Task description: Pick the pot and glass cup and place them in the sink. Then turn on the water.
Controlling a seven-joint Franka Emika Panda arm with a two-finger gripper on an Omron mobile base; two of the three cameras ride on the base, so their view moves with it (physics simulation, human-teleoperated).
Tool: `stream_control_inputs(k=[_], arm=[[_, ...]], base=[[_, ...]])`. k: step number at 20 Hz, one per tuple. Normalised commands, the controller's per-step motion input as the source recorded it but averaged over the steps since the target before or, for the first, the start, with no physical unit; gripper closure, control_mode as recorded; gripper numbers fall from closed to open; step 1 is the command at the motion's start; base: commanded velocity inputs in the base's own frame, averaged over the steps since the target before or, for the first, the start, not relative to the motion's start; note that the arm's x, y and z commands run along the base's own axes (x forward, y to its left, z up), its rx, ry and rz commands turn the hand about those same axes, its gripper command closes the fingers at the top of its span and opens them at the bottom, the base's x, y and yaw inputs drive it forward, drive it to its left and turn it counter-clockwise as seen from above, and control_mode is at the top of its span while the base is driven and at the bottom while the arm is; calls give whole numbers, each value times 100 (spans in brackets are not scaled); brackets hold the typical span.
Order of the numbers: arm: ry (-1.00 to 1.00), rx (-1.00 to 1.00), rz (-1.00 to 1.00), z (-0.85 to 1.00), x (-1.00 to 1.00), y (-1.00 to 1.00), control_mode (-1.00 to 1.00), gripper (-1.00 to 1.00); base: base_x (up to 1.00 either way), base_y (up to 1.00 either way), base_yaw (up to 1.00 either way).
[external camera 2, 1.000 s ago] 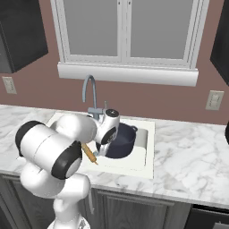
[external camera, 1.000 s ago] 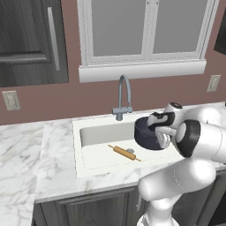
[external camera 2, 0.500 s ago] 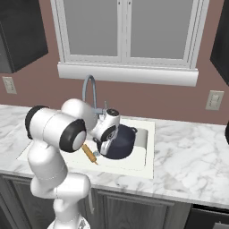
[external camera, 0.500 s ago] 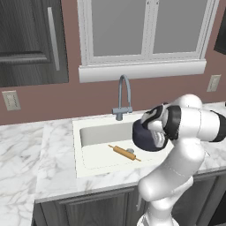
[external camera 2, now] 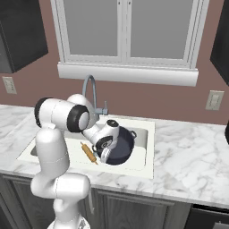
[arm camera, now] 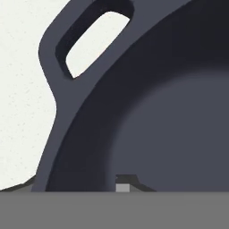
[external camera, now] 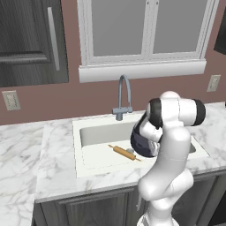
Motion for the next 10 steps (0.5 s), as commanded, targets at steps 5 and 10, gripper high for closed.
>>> stream_control_inputs(k=[5,10], arm=[[2,1,0,-13,9,-5,-100,100],[4,0,0,0,0,-10,-100,100]], base=[[0,0,0],[0,0,0]])
